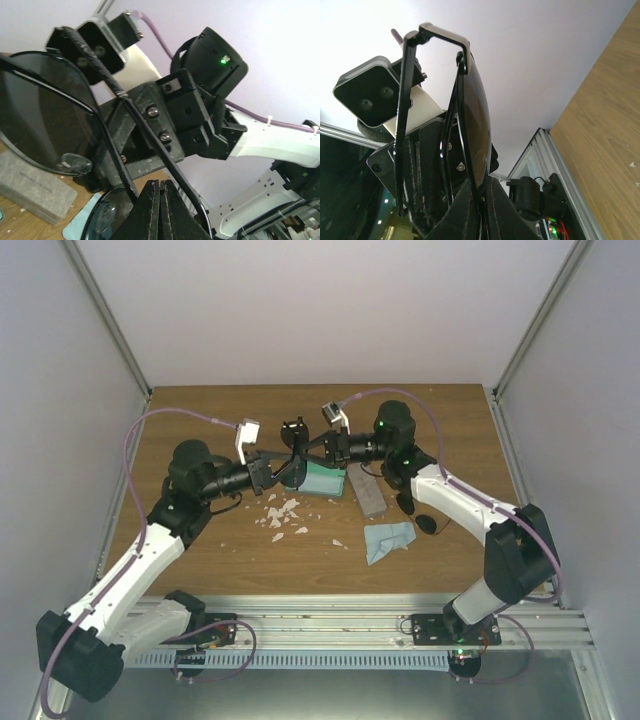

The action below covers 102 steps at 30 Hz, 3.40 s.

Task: Organize the sunglasses
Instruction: Fold the sunglasses, then place the sunglasses in the sunglasses case.

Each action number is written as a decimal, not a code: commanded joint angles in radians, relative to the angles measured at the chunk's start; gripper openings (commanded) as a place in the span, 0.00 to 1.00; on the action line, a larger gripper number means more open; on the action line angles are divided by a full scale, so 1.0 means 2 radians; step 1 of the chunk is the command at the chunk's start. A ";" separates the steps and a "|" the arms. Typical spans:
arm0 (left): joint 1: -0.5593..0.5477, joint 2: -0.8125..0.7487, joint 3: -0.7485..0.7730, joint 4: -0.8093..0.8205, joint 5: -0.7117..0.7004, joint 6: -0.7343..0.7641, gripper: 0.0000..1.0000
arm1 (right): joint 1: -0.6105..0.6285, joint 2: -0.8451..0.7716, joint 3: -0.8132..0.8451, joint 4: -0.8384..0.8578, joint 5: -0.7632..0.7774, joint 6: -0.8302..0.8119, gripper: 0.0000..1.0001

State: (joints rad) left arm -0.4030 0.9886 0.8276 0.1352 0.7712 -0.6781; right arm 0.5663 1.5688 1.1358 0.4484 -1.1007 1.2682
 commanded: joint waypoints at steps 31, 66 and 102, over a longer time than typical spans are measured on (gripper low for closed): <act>0.044 0.333 0.058 -0.132 -0.294 -0.002 0.17 | -0.025 -0.049 -0.126 -0.272 0.406 -0.121 0.01; 0.071 0.315 0.003 -0.122 -0.207 0.008 0.17 | -0.015 0.142 0.159 -0.506 0.353 -0.796 0.01; 0.053 0.239 -0.054 -0.122 -0.162 -0.019 0.19 | 0.021 0.290 0.298 -0.604 0.526 -0.953 0.05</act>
State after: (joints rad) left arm -0.2882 1.4612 0.7273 -0.1387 0.4412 -0.7151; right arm 0.5797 2.1246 1.7695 -0.8299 -0.1436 -0.6609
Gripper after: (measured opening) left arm 0.193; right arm 0.037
